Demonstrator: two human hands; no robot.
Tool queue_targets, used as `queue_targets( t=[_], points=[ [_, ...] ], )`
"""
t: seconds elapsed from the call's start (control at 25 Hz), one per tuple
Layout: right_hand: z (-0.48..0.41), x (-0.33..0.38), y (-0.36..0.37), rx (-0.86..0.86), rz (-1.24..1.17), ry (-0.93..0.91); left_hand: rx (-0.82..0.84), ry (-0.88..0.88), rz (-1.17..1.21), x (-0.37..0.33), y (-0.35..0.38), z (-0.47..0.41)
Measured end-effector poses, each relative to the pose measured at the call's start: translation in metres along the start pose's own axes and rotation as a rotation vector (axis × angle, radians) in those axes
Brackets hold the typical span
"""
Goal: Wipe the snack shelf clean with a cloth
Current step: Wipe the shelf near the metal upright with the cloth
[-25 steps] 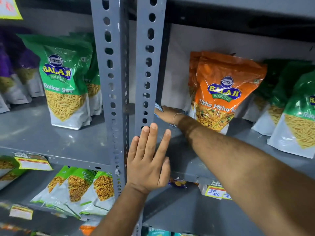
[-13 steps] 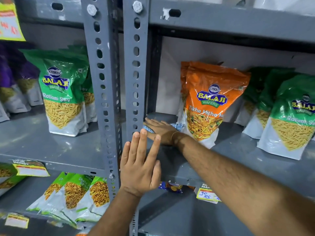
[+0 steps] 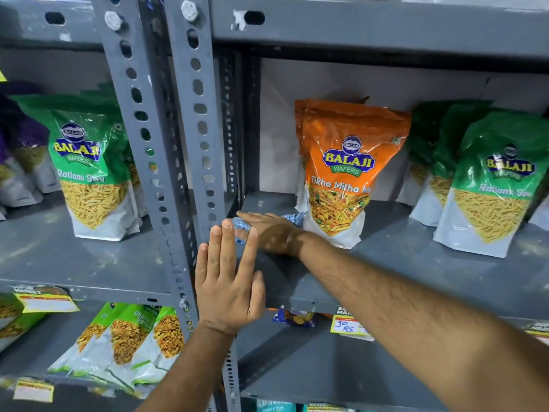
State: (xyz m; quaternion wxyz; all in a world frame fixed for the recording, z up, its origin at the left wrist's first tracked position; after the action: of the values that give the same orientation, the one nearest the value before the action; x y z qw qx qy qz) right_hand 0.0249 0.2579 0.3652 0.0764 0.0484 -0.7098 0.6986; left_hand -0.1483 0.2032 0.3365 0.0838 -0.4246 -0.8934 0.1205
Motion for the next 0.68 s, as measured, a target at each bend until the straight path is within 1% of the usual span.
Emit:
queue_targets(
  t=[0.08, 0.12, 0.24, 0.32, 0.44, 0.56, 0.68],
  points=[
    [0.024, 0.01, 0.001, -0.035, 0.048, -0.099, 0.003, -0.009, 0.014, -0.001, -0.001, -0.002],
    [0.034, 0.013, 0.0, -0.03, 0.043, -0.109, 0.002, -0.011, 0.017, -0.001, -0.001, -0.002],
    [0.039, 0.015, -0.003, -0.004, 0.023, -0.051, 0.002, -0.011, 0.014, 0.0, 0.0, -0.002],
    [0.026, 0.012, -0.003, -0.003, 0.048, -0.025, -0.005, -0.005, 0.009, 0.0, 0.001, -0.002],
    [0.006, 0.005, 0.0, 0.021, 0.023, 0.034, -0.009, 0.004, 0.012, -0.001, 0.002, -0.001],
    [0.011, 0.01, 0.0, 0.019, 0.039, -0.005, -0.002, 0.002, 0.021, -0.001, 0.001, 0.0],
    [0.041, 0.02, -0.001, 0.005, 0.049, -0.053, 0.005, 0.004, 0.032, -0.001, -0.002, 0.0]
  ],
)
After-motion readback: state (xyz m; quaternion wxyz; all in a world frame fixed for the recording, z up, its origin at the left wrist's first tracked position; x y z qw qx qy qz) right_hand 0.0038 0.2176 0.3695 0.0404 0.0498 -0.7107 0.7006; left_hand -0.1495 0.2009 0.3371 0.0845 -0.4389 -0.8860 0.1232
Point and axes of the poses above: each hand's wrist, its own z-axis away from the middle knuckle, its own y-axis out of the palm, x = y × z, the point moved 3 cm from there along -z, towards the middle knuckle, and after that the axes turned 3 degrees about -x, right-handed, at the moved point
